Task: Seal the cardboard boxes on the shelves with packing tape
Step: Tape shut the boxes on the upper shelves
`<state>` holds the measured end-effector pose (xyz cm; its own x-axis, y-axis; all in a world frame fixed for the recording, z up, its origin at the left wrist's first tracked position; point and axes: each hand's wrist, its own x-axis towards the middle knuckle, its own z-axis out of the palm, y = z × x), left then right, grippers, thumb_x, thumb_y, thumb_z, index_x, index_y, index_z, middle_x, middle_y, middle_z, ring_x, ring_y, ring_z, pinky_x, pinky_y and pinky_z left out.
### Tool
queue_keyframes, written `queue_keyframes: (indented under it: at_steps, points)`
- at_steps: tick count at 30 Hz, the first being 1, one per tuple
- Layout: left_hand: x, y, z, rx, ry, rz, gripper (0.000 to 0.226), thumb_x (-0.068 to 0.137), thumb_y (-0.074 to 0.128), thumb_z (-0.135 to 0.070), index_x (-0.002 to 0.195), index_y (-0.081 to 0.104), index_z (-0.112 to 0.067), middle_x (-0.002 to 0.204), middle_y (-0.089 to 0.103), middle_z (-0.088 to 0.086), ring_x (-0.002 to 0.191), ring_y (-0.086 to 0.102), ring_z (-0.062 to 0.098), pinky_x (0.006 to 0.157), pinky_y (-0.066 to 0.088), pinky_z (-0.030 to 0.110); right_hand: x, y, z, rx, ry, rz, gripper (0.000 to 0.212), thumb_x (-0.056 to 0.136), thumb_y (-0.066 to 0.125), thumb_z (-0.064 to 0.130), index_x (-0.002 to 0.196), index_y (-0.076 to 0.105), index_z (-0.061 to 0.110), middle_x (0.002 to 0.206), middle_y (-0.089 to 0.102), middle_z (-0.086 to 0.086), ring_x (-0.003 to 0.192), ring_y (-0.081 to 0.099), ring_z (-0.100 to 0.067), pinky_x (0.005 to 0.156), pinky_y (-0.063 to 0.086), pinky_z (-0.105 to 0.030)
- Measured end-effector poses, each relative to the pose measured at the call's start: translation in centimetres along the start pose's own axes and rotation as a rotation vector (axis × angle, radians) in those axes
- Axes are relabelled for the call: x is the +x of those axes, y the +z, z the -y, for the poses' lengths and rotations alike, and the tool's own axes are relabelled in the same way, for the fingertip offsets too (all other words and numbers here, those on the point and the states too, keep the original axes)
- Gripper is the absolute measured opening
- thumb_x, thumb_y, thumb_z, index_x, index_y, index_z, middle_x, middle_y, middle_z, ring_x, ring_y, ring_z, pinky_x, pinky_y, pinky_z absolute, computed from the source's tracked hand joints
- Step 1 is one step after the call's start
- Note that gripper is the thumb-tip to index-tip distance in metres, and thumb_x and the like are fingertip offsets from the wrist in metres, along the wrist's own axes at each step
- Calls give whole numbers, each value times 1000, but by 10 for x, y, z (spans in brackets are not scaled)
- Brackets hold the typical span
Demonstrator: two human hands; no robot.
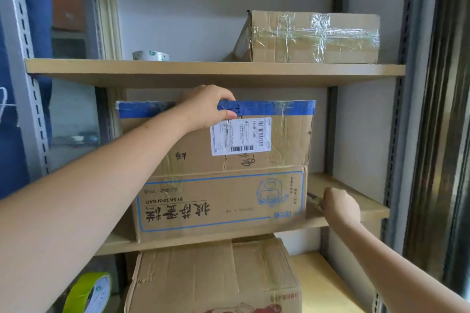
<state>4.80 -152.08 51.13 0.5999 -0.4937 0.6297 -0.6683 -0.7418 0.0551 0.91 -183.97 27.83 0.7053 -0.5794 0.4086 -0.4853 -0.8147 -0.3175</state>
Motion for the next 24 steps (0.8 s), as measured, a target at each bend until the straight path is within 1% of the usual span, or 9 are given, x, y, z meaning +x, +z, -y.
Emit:
queue_keyframes:
  at_steps: [4,6,8,12,14,17,19,21,24]
  points:
    - [-3,-5,-2,16,23,31,12,86,70,-43,96,65,-38,94,69,-12,96,61,19,83,52,37,1,-3,15,-169,-127,61,12,86,55,7,76,58,12,66,51,0,69,59,-24,59,40,-25]
    - [-6,-9,-3,33,55,48,16,89,68,-43,102,66,-34,95,68,-10,96,61,18,79,50,34,1,-2,17,-21,-109,32,10,87,51,3,81,54,10,79,58,-6,74,57,-27,61,40,-27]
    - [-12,-13,-4,44,96,52,21,90,66,-45,108,65,-34,99,68,-11,96,61,16,76,48,33,-1,-7,18,188,-42,-56,10,90,49,4,99,54,7,99,61,-15,85,58,-33,65,41,-31]
    - [-28,-32,13,189,139,50,33,90,62,-52,120,61,-37,112,67,-13,101,58,15,75,41,32,-36,-46,46,603,183,-424,21,92,45,13,110,55,10,116,55,-18,95,57,-40,79,46,-46]
    - [-40,-47,33,224,104,39,35,89,61,-55,119,62,-37,113,67,-14,102,57,15,74,39,32,-56,-76,74,742,78,-655,22,92,44,17,111,54,13,120,52,-16,101,53,-38,84,42,-48]
    - [-64,-62,70,183,18,-9,30,88,61,-57,111,66,-39,104,67,-16,97,58,13,74,44,33,-65,-115,134,666,-339,-862,27,94,45,22,116,57,12,119,56,-14,105,48,-34,89,34,-44]
    - [-77,-65,93,63,-40,-59,19,88,65,-47,103,69,-37,98,68,-18,92,60,10,77,48,32,-54,-133,182,478,-644,-742,32,98,40,34,118,57,15,112,62,-11,102,51,-34,90,34,-41]
    - [-87,-61,108,-122,-70,-108,15,89,69,-34,104,70,-32,98,68,-18,90,61,3,80,47,27,-40,-138,217,341,-790,-490,40,102,32,45,122,52,18,104,66,-9,98,54,-33,89,35,-40]
    - [-99,-47,113,-257,-109,-158,32,92,68,-24,123,63,-27,117,60,-13,104,56,-1,91,41,15,-25,-137,231,603,-579,-193,45,102,28,53,125,48,20,95,65,-7,96,57,-33,81,39,-38]
